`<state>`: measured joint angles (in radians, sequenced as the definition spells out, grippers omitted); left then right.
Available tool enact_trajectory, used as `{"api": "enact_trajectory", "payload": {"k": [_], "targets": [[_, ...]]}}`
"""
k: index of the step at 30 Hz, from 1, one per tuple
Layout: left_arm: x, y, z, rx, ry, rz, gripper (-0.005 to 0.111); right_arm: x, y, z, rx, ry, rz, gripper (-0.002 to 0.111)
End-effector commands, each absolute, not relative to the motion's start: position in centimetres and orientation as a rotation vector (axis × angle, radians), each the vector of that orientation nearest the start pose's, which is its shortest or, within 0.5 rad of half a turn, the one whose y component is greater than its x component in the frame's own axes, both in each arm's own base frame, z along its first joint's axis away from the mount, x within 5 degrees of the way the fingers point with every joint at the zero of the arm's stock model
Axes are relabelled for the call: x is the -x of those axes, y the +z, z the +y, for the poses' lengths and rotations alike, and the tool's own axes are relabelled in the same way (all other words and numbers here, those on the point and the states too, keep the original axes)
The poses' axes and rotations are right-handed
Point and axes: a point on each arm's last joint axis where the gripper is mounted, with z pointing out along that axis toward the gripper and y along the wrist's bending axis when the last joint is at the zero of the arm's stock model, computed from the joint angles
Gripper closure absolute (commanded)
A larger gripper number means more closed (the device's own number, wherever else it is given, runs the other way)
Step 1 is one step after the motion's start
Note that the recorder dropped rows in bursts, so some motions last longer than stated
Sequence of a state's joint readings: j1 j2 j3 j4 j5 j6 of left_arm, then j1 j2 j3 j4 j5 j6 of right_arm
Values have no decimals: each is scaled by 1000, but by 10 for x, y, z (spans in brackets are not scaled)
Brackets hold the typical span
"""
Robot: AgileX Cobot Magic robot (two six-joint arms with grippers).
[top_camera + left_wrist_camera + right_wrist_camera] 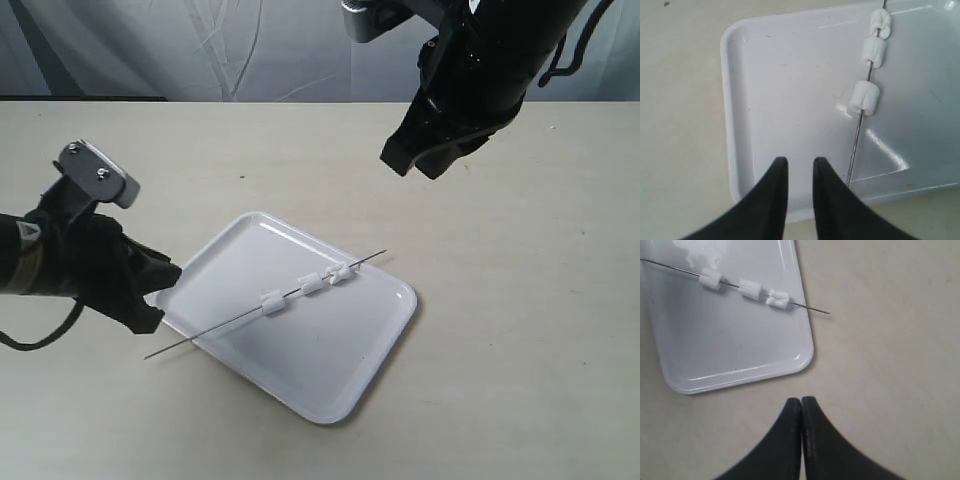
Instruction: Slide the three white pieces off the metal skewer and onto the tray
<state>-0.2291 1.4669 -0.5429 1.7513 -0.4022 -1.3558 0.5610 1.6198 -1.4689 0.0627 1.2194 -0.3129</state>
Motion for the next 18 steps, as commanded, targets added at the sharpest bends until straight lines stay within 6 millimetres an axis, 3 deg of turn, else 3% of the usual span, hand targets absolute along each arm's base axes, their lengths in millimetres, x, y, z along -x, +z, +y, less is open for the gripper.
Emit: {"api": "enact_trajectory", "payload": {"k": [1, 5, 8, 11, 14, 16, 17, 18], "targets": [[-237, 161, -114, -989, -391, 2260, 87, -278, 324, 179, 1205, 112, 2586, 107], [-225, 132, -130, -987, -503, 2404, 87, -278, 324, 178, 1207, 100, 2584, 107], [-220, 129, -139, -908, -630, 2474, 87, -278, 324, 178, 1207, 100, 2584, 107], [-226, 150, -146, -688, -766, 2500, 87, -278, 324, 178, 1207, 100, 2584, 107], [-225, 180, -160, -625, -1030, 2402, 87, -278, 324, 178, 1207, 100, 2584, 107], [-220, 199, -165, -1107, -941, 2069, 87, -278, 324, 178, 1207, 100, 2584, 107], [-218, 203, -164, -1257, -863, 1945, 87, -278, 324, 178, 1207, 100, 2584, 107], [-214, 210, -161, -1482, -700, 1720, 87, -278, 324, 178, 1207, 100, 2584, 107]]}}
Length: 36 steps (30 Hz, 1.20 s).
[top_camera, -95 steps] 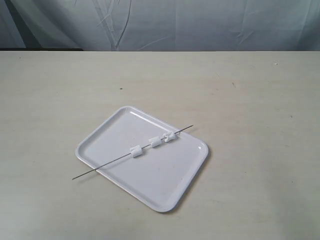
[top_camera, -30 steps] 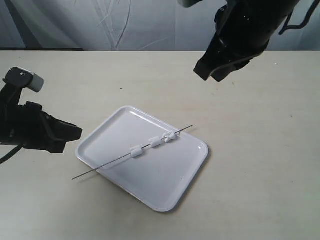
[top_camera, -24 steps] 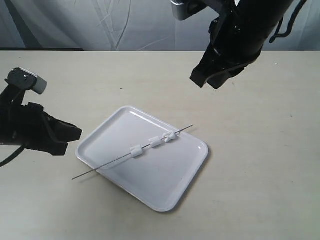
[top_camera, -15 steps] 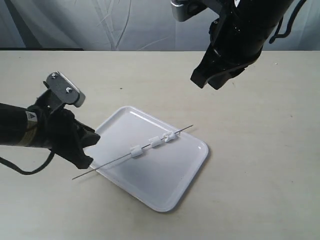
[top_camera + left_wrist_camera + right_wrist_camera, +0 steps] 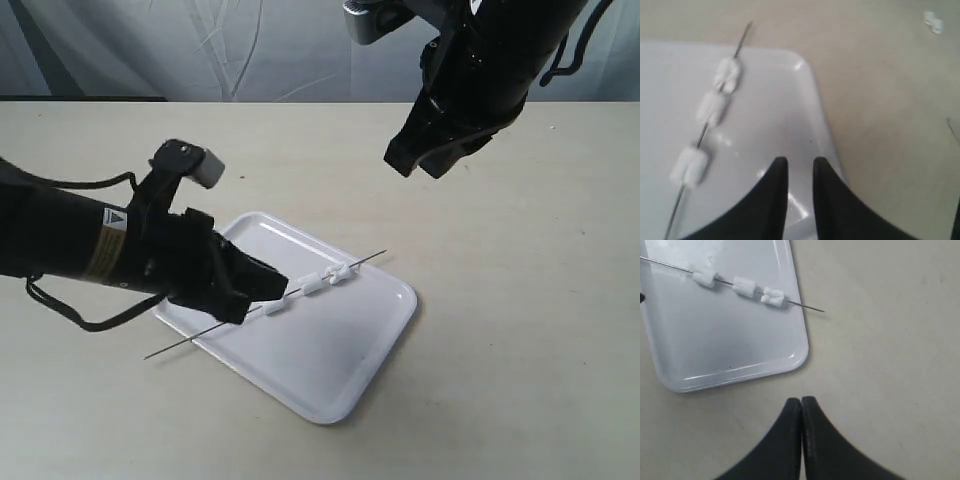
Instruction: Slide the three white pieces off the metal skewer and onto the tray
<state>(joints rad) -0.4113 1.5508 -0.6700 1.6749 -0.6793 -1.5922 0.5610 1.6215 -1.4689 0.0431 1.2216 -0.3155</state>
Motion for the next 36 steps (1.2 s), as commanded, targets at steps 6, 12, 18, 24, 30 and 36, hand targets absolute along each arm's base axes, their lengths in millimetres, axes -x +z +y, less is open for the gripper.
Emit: {"api": "enact_trajectory", "payload": {"k": [6, 12, 18, 24, 30, 36], "targets": [[-237, 235, -131, -1725, 193, 1342, 87, -278, 324, 178, 1207, 100, 2584, 107], [-253, 232, -106, -992, 158, 1942, 80, -278, 324, 178, 1210, 99, 2582, 107], [-236, 204, -100, -607, -11, 2246, 70, -278, 324, 178, 1210, 99, 2582, 107], [-205, 181, -114, -670, -62, 2448, 70, -276, 324, 183, 1196, 181, 2592, 107], [-182, 174, -128, -1058, -126, 2504, 70, -274, 325, 184, 1187, 219, 2597, 107], [-187, 189, -134, -1268, -103, 2487, 70, -274, 325, 185, 1185, 229, 2598, 107]]}}
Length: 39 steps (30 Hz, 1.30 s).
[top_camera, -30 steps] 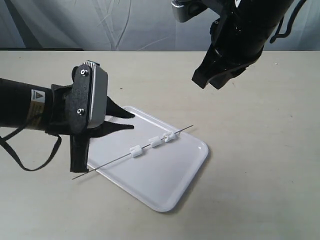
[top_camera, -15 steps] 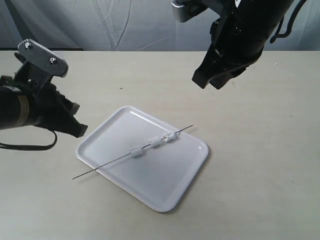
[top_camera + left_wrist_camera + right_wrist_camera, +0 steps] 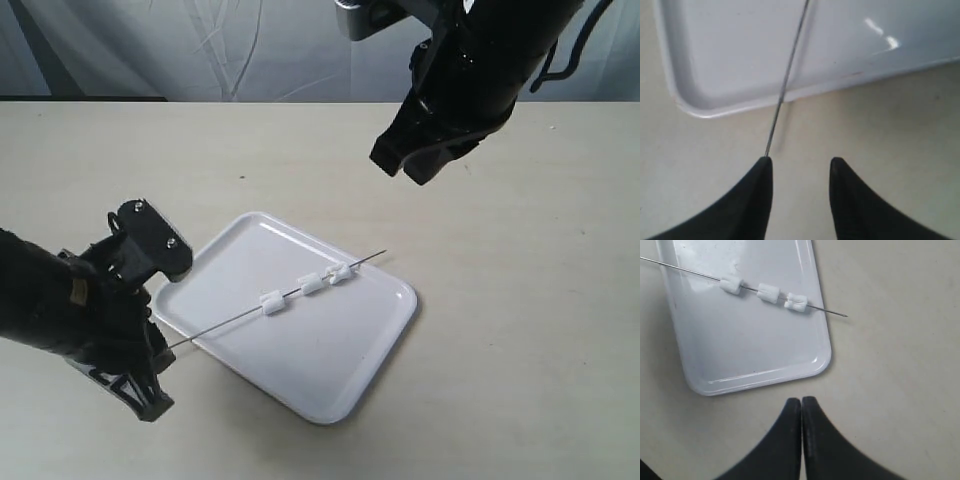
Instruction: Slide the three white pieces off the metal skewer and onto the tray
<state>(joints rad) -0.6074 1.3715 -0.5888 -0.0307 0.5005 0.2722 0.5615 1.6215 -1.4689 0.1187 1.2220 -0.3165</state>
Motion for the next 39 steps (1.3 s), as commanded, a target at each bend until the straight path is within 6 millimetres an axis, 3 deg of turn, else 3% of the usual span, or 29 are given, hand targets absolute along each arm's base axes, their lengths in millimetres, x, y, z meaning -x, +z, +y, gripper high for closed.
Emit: {"api": "enact_trajectory", "payload": {"k": [1, 5, 17, 30, 39], "targets": [[-191, 192, -136, -1290, -91, 2471, 70, -274, 325, 185, 1184, 235, 2599, 107], [-210, 194, -147, -1386, -47, 2499, 70, -273, 325, 187, 1179, 262, 2601, 107], [-257, 162, -178, -1587, 7, 2593, 70, -271, 326, 190, 1159, 328, 2610, 107], [-278, 133, -197, -1562, -48, 2647, 75, -271, 326, 190, 1161, 322, 2610, 107], [-280, 133, -198, -1549, -48, 2621, 76, -271, 326, 190, 1161, 322, 2610, 107]]}}
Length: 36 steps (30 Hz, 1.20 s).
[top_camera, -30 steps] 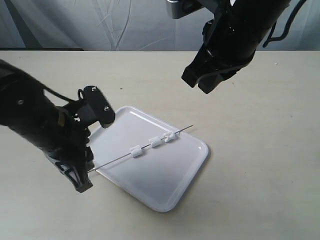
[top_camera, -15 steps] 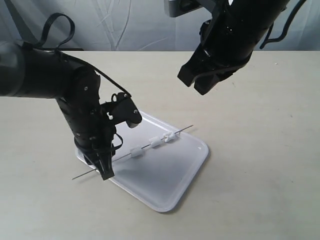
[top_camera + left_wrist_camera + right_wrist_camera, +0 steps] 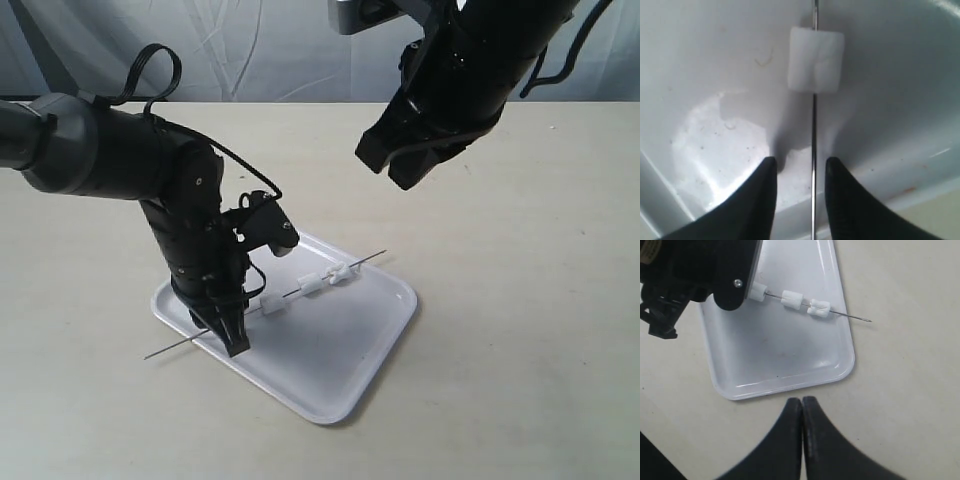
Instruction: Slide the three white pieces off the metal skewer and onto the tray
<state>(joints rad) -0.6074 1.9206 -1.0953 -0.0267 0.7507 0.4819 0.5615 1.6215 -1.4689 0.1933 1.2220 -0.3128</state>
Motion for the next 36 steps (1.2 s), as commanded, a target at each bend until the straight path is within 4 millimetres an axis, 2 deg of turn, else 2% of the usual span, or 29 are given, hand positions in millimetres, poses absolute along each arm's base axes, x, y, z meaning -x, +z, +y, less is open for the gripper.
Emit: {"api": "enact_trajectory", "payload": {"k": [1, 15, 25, 30, 36], "targets": [[-280, 133, -198, -1549, -48, 2621, 77, -271, 326, 190, 1161, 322, 2610, 107], [-280, 129, -199, -1534, -66, 2634, 88, -271, 326, 189, 1161, 319, 2609, 107], [-280, 129, -200, -1530, -69, 2633, 90, -271, 326, 189, 1161, 319, 2609, 107], [-280, 129, -200, -1527, -72, 2635, 107, -271, 326, 189, 1161, 319, 2609, 107], [-283, 129, -202, -1508, -74, 2605, 107, -271, 326, 189, 1162, 313, 2609, 107]]}}
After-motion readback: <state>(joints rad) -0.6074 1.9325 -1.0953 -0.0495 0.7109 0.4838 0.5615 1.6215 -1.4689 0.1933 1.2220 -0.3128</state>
